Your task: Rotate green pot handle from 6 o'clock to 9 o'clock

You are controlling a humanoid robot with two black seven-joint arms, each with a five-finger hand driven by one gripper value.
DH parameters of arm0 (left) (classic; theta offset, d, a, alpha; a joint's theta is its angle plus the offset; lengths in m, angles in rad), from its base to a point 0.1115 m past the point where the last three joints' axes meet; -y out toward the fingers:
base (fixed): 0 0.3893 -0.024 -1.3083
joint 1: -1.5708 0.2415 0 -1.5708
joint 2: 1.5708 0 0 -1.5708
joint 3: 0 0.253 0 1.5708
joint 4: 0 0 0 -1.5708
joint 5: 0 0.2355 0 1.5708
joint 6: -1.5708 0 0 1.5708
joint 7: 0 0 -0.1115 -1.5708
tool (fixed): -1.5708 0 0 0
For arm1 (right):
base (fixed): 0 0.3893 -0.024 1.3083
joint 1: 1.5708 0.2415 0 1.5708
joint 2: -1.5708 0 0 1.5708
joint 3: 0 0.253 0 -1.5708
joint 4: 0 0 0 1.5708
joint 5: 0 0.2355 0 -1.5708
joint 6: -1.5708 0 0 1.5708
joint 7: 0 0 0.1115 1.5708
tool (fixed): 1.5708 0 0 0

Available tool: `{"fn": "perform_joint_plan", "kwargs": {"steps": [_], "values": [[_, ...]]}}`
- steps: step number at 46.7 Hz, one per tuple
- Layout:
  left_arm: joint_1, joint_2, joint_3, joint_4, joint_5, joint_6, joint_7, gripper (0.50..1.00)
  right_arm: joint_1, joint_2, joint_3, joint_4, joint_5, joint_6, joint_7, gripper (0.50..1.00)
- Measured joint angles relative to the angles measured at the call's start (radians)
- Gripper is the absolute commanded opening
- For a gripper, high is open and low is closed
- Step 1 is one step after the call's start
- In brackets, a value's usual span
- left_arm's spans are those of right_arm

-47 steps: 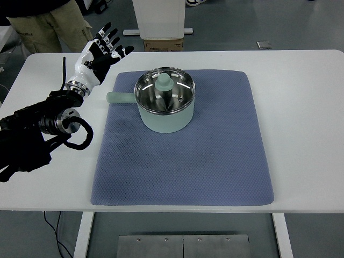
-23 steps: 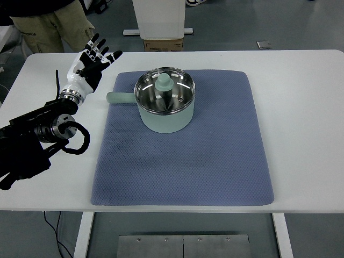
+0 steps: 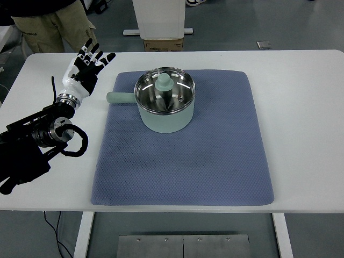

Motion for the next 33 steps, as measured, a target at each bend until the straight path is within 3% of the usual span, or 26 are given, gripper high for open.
{"fn": "perform_joint_plan", "kwargs": {"steps": [33], "values": [[0.029,-0.009,-0.007,0.0,0.003,-0.003,0.0,1.0,0.0,0.0,0.0,0.0,0.0,0.0,0.0,1.0]]}}
